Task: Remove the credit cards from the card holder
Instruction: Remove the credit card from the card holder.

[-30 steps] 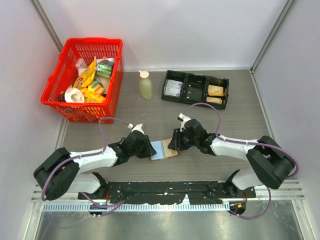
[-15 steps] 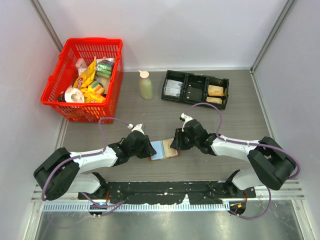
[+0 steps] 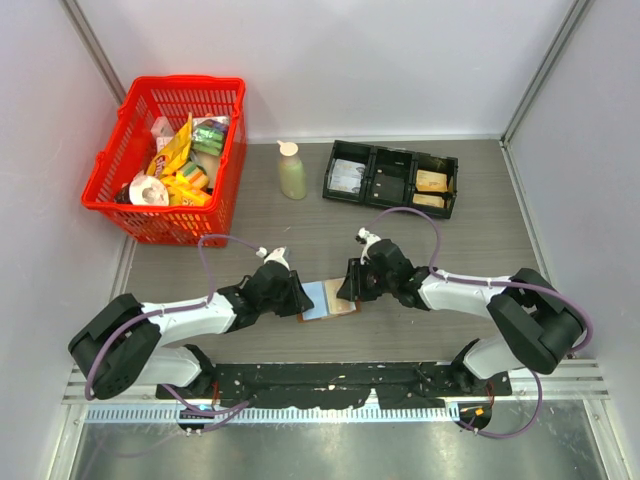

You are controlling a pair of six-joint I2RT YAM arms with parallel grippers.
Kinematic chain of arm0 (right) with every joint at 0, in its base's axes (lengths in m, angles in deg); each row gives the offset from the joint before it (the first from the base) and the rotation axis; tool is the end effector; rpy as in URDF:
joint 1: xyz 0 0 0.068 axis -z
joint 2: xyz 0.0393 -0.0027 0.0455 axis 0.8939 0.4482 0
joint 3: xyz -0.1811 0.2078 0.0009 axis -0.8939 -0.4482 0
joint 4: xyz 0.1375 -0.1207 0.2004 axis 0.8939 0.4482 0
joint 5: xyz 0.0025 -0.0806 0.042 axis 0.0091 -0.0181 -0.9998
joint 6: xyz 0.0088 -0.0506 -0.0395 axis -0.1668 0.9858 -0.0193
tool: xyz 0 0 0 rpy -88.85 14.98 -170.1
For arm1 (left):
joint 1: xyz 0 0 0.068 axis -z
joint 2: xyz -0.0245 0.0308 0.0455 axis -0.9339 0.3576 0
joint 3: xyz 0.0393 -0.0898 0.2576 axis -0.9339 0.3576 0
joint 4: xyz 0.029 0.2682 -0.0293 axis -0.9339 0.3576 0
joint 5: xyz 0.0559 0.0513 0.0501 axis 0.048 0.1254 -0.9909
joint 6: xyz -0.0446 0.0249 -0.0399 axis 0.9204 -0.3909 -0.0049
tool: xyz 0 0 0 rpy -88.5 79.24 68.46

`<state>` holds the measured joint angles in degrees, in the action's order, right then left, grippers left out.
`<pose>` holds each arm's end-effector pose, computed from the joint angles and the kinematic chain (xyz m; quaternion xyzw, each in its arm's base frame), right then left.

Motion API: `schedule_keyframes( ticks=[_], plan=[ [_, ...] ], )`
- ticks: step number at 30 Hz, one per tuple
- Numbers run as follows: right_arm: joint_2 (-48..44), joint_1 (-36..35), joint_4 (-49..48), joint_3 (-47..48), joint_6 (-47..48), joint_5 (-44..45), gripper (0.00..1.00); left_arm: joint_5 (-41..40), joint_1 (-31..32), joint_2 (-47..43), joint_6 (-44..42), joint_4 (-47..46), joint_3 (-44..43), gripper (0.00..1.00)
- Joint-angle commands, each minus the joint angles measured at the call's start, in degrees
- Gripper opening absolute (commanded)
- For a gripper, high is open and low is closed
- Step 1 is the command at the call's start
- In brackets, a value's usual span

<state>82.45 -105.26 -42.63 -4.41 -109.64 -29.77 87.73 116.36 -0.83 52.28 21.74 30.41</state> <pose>0.2049 0.1989 0.1357 -0.1046 0.9067 0.3242 0.2486 0.1690 -0.1830 0.1299 -0.0649 0.9168 -0.3066 0.2474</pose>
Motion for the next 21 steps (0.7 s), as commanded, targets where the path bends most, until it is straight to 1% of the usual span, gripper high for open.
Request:
schedule_keyframes(
  ticks=[1, 4, 7, 10, 21],
  plan=[
    [-2.56, -0.21, -4.11, 0.36, -0.87, -3.33, 0.35, -0.08, 0.24, 0.95, 0.04, -0.81, 0.8, 0.25],
    [-3.61, -0.21, -2.45, 0.71, -0.96, -0.53, 0.35, 1.68, 0.15, 1.3, 0.04, -0.81, 0.71, 0.25],
    [-4.14, -0.3, 1.41, 0.97, -0.44, 5.79, 0.36, 1.5, 0.15, 1.3, 0.04, -0.9, 0.8, 0.25],
    [-4.32, -0.12, 2.74, 0.45, -0.26, 8.09, 0.36, 1.33, 0.24, 0.95, 0.04, -0.72, 0.8, 0.25],
    [-0.02, -0.21, 0.2, -0.52, -0.52, 5.02, 0.36, 1.59, 0.24, 1.3, -0.05, -0.9, 0.8, 0.24]
  ],
)
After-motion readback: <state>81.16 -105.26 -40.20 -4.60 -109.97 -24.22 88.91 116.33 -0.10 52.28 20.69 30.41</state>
